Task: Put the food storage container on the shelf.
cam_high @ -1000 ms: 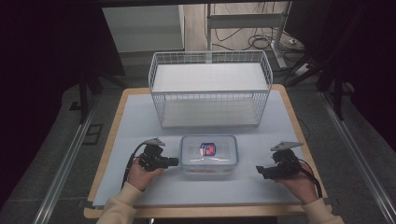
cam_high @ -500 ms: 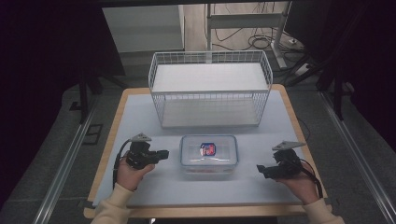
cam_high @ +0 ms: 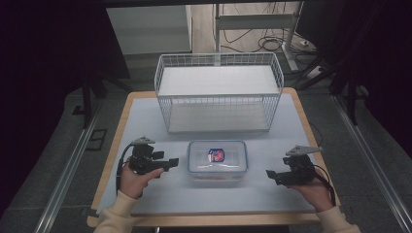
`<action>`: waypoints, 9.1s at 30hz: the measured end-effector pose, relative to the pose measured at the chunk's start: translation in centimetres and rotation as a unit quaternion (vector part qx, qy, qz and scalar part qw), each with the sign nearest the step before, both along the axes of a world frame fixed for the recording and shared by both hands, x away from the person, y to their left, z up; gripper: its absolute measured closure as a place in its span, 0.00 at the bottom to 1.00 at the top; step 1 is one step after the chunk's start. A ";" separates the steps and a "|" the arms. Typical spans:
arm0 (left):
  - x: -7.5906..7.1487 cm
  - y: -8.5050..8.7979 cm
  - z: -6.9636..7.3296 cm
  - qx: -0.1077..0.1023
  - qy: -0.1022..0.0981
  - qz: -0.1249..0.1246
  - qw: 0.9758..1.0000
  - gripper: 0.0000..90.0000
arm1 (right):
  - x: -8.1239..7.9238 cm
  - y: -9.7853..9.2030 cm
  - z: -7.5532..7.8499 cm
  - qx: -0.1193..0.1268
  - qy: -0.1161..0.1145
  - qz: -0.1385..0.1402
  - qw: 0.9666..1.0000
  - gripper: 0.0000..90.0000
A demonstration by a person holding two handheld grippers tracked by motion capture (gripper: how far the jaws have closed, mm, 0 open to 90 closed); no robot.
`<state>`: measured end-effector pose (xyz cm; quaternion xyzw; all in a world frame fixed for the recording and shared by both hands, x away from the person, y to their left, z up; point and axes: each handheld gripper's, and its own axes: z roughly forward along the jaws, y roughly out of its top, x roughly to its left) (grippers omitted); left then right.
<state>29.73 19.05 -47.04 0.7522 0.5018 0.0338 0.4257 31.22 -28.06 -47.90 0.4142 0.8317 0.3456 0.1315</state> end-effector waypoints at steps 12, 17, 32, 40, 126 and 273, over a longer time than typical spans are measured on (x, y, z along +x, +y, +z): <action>2.0 -2.2 -1.7 -0.064 0.054 -0.013 0.996 0.24 | 1.8 2.4 1.2 0.109 0.043 0.024 0.993 0.16; 3.1 -2.9 -2.5 -0.087 0.078 -0.024 0.993 0.23 | 2.4 4.0 1.1 0.112 0.052 0.040 0.992 0.17; 4.4 -4.0 -4.9 -0.130 0.127 -0.045 0.982 0.22 | 3.3 5.9 1.4 0.111 0.054 0.053 0.991 0.17; 4.4 -4.1 -5.0 -0.140 0.131 -0.054 0.980 0.27 | 3.8 5.5 0.9 0.117 0.067 0.048 0.990 0.16; 0.2 -3.9 -2.9 -0.149 0.012 -0.042 0.988 0.55 | 3.3 4.3 0.0 0.246 0.131 0.038 0.960 0.59; 20.0 -2.2 15.8 -0.158 -0.033 0.032 0.986 0.21 | 20.9 6.0 18.7 0.228 0.027 -0.057 0.972 0.49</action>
